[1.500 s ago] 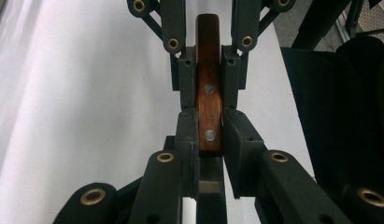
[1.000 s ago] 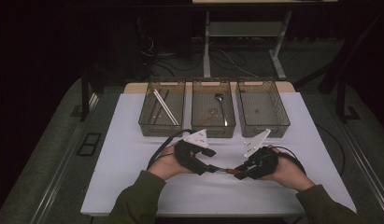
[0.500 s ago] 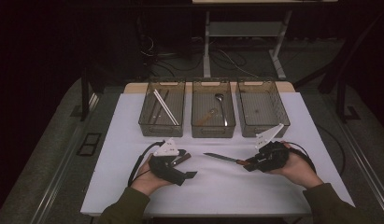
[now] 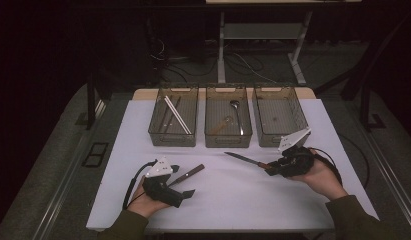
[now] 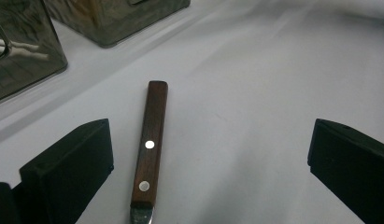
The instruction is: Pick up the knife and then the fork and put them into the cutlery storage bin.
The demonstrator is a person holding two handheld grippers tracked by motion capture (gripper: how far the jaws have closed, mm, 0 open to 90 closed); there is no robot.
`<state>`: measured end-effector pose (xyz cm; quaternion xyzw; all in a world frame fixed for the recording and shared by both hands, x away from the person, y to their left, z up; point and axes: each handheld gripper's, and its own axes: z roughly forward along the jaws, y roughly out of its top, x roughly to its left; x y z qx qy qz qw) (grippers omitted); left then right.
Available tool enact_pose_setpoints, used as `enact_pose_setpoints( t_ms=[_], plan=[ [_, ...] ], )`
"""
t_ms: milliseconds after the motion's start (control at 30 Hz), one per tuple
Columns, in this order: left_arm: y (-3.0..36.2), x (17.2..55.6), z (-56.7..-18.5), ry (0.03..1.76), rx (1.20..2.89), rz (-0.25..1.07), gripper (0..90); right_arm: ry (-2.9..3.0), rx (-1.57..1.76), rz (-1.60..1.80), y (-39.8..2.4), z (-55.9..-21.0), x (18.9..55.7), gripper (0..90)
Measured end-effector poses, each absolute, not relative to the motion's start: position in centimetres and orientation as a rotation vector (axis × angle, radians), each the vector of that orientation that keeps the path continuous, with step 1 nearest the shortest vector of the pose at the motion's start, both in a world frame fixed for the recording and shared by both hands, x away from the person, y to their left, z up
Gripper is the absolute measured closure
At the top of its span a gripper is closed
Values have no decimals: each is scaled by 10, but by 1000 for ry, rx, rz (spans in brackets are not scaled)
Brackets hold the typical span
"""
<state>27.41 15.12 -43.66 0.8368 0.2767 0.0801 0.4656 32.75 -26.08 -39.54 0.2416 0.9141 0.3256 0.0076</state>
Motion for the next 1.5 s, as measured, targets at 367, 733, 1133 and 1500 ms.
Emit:
enact_pose_setpoints(
  t_ms=[367, 733, 1133, 1500],
  plan=[
    [150, 274, -436, 681, 2062, 209, 16, 2743, 890, 1095, -274, -383, 338, 756],
    [150, 275, -437, 682, 2069, 207, 23, 2642, 993, 1118, -294, -370, 346, 756],
    [149, 276, -439, 681, 2078, 195, 26, 2506, 1139, 1097, -320, -349, 369, 756],
    [147, 276, -440, 673, 2090, 195, 26, 2385, 1345, 1013, -342, -343, 405, 756]
  ],
)
